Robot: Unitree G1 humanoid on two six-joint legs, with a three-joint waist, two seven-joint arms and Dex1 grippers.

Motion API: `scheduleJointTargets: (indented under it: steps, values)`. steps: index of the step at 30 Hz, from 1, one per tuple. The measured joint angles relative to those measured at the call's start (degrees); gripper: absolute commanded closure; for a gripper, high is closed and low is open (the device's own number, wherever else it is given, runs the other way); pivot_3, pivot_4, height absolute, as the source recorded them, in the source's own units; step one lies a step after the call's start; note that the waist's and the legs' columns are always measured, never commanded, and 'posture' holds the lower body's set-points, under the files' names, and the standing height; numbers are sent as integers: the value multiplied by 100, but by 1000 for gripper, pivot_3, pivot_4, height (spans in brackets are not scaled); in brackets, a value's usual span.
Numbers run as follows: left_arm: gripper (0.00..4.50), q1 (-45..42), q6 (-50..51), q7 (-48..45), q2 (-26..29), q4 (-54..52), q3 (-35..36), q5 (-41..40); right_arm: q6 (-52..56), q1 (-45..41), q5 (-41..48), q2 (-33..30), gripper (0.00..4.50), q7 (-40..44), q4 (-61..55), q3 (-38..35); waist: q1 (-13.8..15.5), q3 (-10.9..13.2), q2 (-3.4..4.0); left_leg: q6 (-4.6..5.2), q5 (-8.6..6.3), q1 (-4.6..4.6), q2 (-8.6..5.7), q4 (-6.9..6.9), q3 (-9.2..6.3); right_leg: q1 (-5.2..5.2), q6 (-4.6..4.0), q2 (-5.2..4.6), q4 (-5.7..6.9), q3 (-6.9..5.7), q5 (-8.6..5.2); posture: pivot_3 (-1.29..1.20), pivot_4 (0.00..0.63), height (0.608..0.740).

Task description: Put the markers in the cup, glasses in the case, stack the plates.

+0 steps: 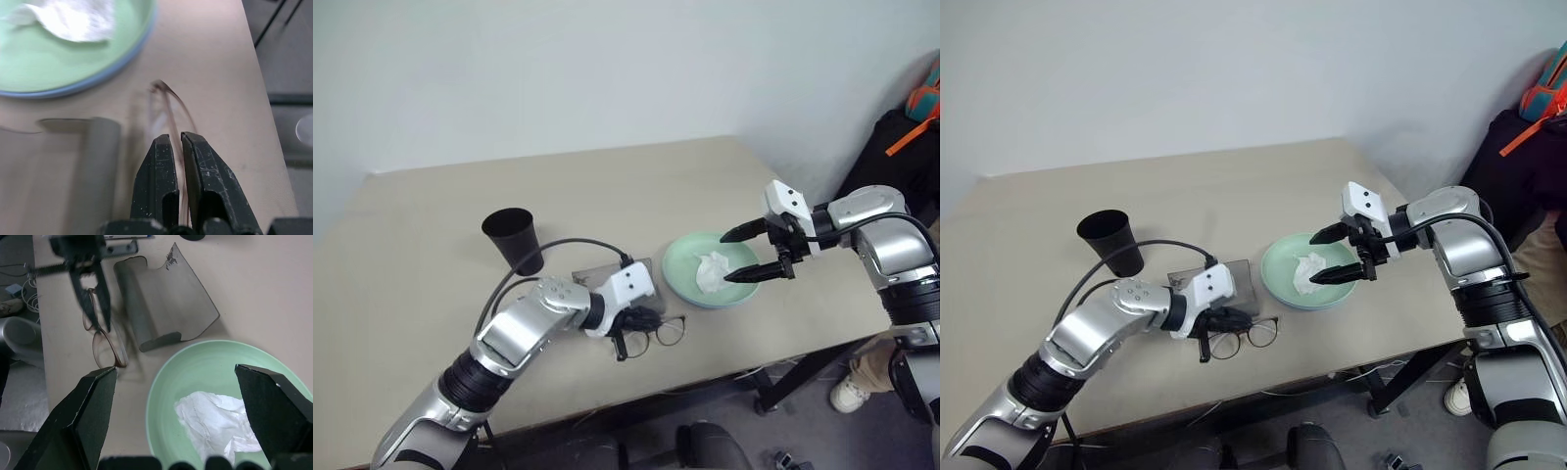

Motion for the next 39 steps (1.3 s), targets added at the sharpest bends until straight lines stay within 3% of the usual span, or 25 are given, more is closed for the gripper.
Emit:
scheduleJointTargets:
  steps: [9, 16, 19, 26, 39]
  values:
    - [4268, -587, -328, -842, 413, 729, 556, -243, -25, -5, -1, 36, 318, 11, 4, 30, -5, 0, 0, 1, 0, 0, -2, -1, 2, -1, 0, 4, 2, 8, 0, 0, 0, 738]
    - [4268, -657, -682, -1306, 505, 873, 486, -185, -27, -23, -2, 72, 318, 10, 6, 48, -3, 0, 0, 2, -2, -3, -3, -2, 4, -3, 1, 5, 1, 16, 0, 0, 0, 738]
    - [3659, -540, -724, -1335, 463, 770, 402, -181, -27, -23, -2, 79, 318, 7, 6, 76, -3, 0, 0, 2, -2, -3, -4, -1, 4, -4, 1, 7, 2, 20, 0, 0, 0, 738]
    - [1312, -366, -974, -1211, 457, 493, 98, 137, -27, -23, -2, 79, 318, 2, 6, 95, -1, 0, 0, 2, -1, 0, -4, -1, 8, -4, 1, 10, 3, 29, 0, 0, 0, 738]
    - [1312, -108, -1394, -1240, 412, 442, -621, 811, -24, -23, -1, 83, 318, -43, 5, 95, 1, 0, 0, 7, 1, 0, -5, 0, 10, -7, 1, 15, 3, 45, 0, 0, 0, 738]
